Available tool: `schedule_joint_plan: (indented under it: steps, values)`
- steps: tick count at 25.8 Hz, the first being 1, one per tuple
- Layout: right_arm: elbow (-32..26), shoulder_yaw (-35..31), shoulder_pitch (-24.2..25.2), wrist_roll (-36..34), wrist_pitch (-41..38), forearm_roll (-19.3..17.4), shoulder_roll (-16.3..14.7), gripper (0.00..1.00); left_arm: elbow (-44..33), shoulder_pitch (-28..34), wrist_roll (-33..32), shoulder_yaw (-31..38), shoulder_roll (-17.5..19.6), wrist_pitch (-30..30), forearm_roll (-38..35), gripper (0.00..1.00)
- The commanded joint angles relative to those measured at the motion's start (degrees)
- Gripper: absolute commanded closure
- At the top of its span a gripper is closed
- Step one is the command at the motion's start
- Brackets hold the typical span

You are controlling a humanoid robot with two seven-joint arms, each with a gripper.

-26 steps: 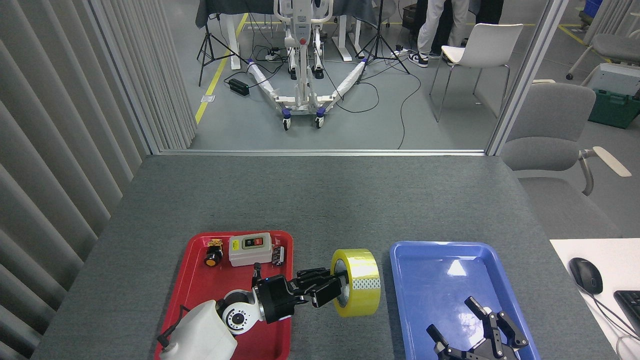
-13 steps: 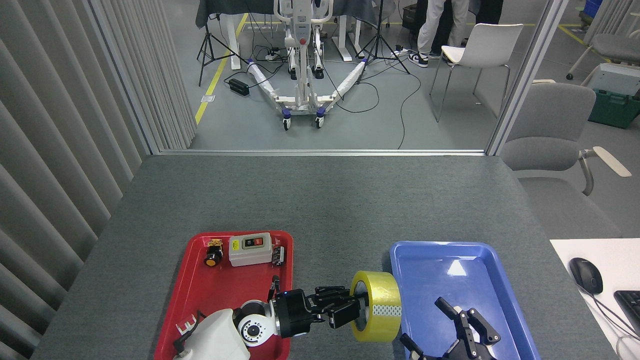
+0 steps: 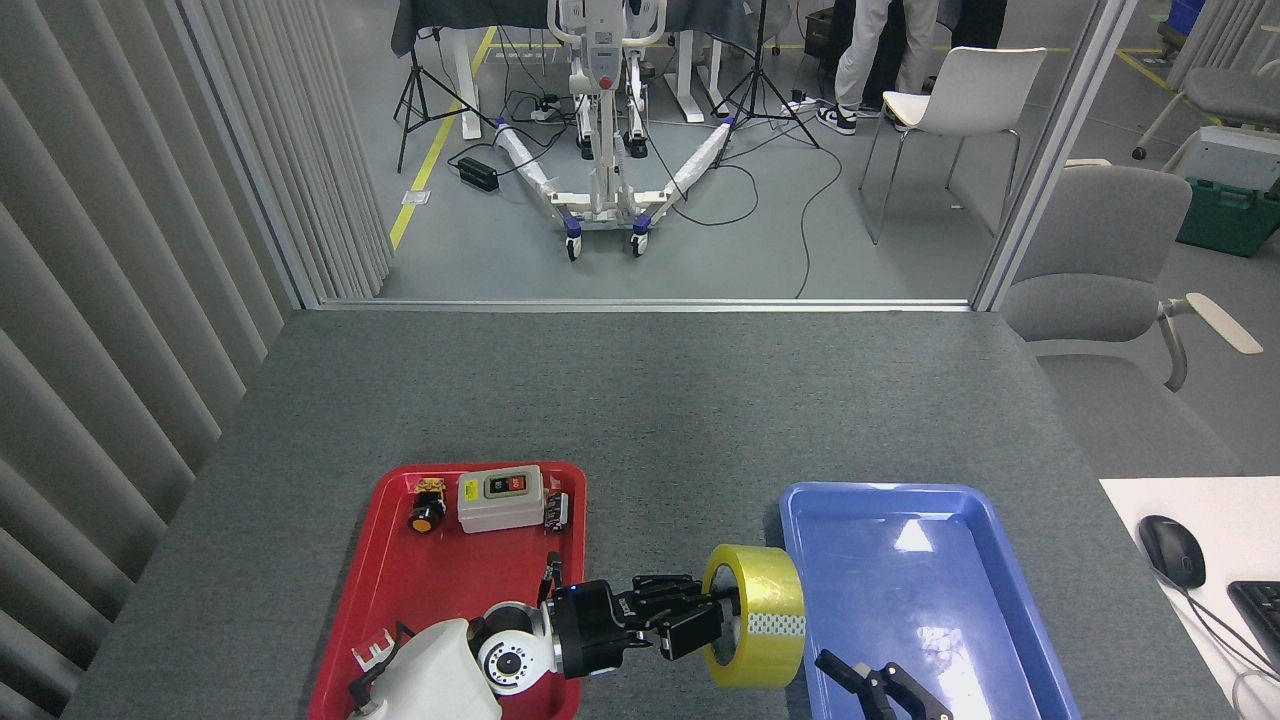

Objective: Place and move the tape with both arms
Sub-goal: 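Hand the tape roll from the left gripper to the right gripper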

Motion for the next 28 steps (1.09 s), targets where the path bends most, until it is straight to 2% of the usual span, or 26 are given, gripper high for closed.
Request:
schedule_joint_plan:
  steps: [1, 9, 11, 15, 18, 19, 21, 23, 25, 28]
  values:
    - [0.4, 4.8, -2.3, 0.1, 0.0, 0.3, 0.0, 0.00, -0.3, 0.1, 0.4, -0.7, 0.0, 0.0, 0.0, 1.00]
    - [1.2, 5.6, -2.6, 0.0, 0.0, 0.3, -0.8, 0.00, -1.3, 0.2, 0.7, -1.4, 0.0, 0.0, -0.1, 1.00]
    - [1.6, 5.6, -2.7, 0.0, 0.0, 0.3, -0.8, 0.00, -1.4, 0.2, 0.9, -1.7, 0.0, 0.0, -0.1, 0.79]
    - [1.6, 5.7, -2.7, 0.0, 0.0, 0.3, -0.5, 0.00, -1.4, 0.8, 1.0, -1.8, 0.0, 0.0, -0.1, 0.51]
    - [1.8, 5.5, -2.7, -0.1, 0.0, 0.1, -0.7, 0.00, -1.9, 1.5, 1.1, -1.8, 0.1, 0.0, -0.1, 0.54]
    - [2.1, 5.3, -2.8, -0.1, 0.0, 0.0, -0.7, 0.00, -2.0, 1.5, 1.1, -1.8, 0.2, 0.0, 0.0, 0.59]
    - [2.7, 5.1, -3.0, -0.2, 0.0, -0.2, -0.6, 0.00, -2.4, 1.5, 1.0, -1.8, 0.3, 0.0, 0.0, 0.78]
    - [3.0, 5.2, -4.0, -0.2, 0.0, -0.2, -0.6, 0.00, -2.9, 1.6, 1.0, -1.9, 0.2, 0.0, -0.1, 0.78]
    - [3.1, 5.3, -4.0, -0.2, 0.0, -0.2, -0.5, 0.00, -2.9, 2.1, 1.0, -1.9, 0.2, 0.0, -0.2, 0.68]
    - [3.2, 5.6, -4.0, -0.2, 0.0, -0.2, -0.3, 0.00, -2.9, 2.2, 1.1, -1.9, 0.3, 0.0, -0.1, 0.34]
